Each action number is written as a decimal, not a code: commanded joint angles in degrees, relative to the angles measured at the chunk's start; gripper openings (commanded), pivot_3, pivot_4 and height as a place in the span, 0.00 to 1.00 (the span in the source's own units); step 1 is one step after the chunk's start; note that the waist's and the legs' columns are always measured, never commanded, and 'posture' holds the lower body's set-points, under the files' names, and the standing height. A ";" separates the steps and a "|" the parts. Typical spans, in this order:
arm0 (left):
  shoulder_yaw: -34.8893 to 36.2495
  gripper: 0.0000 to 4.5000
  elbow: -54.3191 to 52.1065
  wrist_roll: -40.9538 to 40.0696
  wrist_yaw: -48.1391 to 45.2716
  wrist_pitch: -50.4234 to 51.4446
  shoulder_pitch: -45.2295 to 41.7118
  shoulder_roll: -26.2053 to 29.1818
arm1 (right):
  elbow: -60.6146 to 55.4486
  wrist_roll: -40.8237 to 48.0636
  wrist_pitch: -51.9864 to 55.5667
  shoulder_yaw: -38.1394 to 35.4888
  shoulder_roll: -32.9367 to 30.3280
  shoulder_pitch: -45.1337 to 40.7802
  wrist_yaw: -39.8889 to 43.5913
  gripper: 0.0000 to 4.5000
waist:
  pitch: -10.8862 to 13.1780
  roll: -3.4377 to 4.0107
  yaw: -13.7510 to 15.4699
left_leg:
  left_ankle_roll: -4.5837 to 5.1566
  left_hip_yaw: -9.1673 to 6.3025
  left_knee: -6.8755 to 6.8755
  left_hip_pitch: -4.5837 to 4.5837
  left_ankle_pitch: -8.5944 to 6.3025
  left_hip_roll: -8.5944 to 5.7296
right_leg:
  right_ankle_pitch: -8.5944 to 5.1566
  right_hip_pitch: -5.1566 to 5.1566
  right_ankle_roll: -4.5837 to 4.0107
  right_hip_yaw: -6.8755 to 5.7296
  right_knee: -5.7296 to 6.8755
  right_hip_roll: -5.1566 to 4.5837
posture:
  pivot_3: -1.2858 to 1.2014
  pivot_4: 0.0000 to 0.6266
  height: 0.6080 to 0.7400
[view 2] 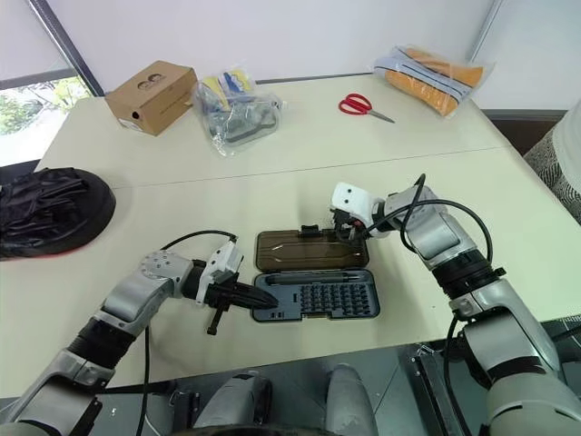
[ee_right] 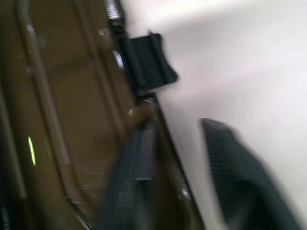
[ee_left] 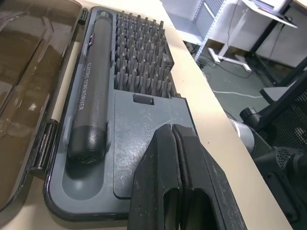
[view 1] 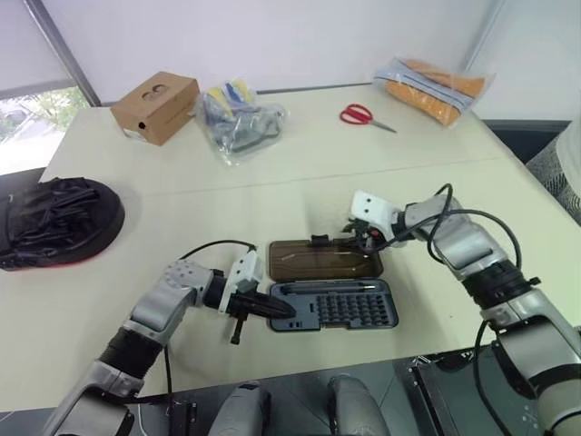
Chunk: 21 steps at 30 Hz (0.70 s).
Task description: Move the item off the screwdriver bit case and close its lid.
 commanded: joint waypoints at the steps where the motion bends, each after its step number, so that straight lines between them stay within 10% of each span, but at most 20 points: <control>1: 0.27 0.00 0.17 1.26 1.05 0.88 1.08 0.90 | -0.34 -1.55 0.18 -0.99 -0.15 0.40 0.14 0.01 | -0.08 -0.08 0.00 | 0.00 -0.01 0.00 0.04 0.00 0.00 | 0.00 0.04 0.00 -0.01 0.00 0.00 | 0.52 0.24 1.00; 21: 6.66 0.00 -2.40 -4.69 3.88 10.03 0.38 2.94 | -5.39 -11.82 -8.56 -0.39 -1.31 2.79 -3.21 0.01 | -0.11 -0.07 -0.21 | -0.01 -0.04 -0.02 0.14 0.00 0.02 | 0.00 0.11 0.00 -0.02 0.03 0.02 | 0.52 0.24 1.00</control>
